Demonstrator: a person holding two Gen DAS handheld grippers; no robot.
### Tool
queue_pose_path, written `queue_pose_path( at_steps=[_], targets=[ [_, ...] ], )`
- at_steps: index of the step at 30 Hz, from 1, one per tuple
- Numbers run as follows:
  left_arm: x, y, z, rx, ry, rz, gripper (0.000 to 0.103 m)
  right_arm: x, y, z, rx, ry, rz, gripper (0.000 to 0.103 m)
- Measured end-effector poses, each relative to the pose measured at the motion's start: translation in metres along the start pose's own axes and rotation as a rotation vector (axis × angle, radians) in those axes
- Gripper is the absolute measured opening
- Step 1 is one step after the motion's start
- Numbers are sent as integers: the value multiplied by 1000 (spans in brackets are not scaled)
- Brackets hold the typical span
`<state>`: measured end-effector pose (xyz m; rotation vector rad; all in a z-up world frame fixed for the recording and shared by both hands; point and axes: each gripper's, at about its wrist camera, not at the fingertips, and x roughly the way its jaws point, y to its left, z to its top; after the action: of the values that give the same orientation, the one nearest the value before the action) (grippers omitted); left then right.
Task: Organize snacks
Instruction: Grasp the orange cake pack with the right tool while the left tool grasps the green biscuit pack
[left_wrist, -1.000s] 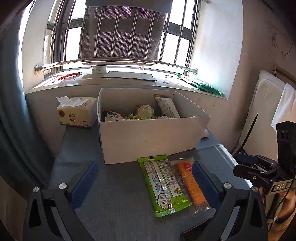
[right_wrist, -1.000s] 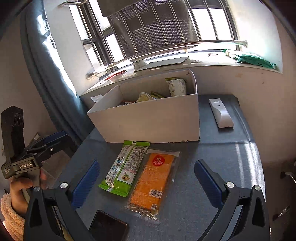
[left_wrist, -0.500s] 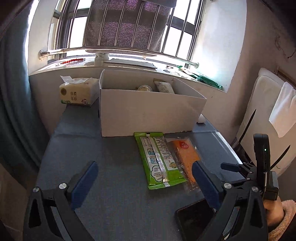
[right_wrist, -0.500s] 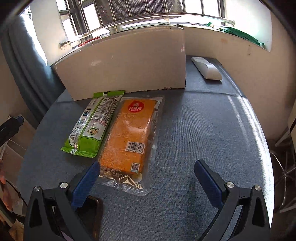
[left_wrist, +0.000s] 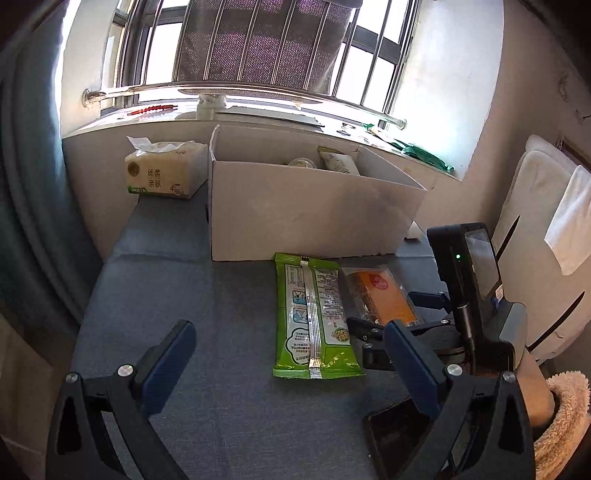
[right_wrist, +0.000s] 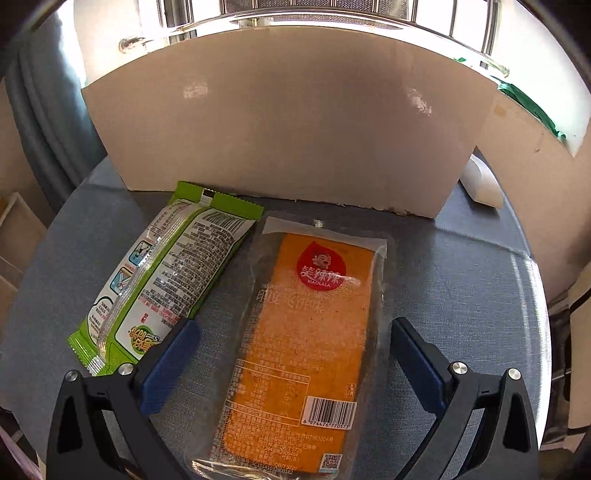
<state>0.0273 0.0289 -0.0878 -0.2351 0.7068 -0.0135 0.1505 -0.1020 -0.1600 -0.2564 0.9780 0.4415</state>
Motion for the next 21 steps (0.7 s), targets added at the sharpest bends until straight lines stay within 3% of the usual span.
queue_pose_path(
  at_steps=[2,4,7,14,21],
  targets=[
    [2,-1,-1,11,3,4,103,-6,-1,-7,-13,-25,5,92],
    [8,-4,-2,30,22,17,103,-16,-3,-14,-32,-41,24,61],
    [20,-9,-2,44,59,21,103,-22,-10,-21,-44,-35,59,58],
    [60,-36,2,128,165,12,103,-60,-63,-45,80,-100,142,58],
    [112,-48,9,133,271,71,103,-95,-84,-59,155,-157,177,58]
  ],
)
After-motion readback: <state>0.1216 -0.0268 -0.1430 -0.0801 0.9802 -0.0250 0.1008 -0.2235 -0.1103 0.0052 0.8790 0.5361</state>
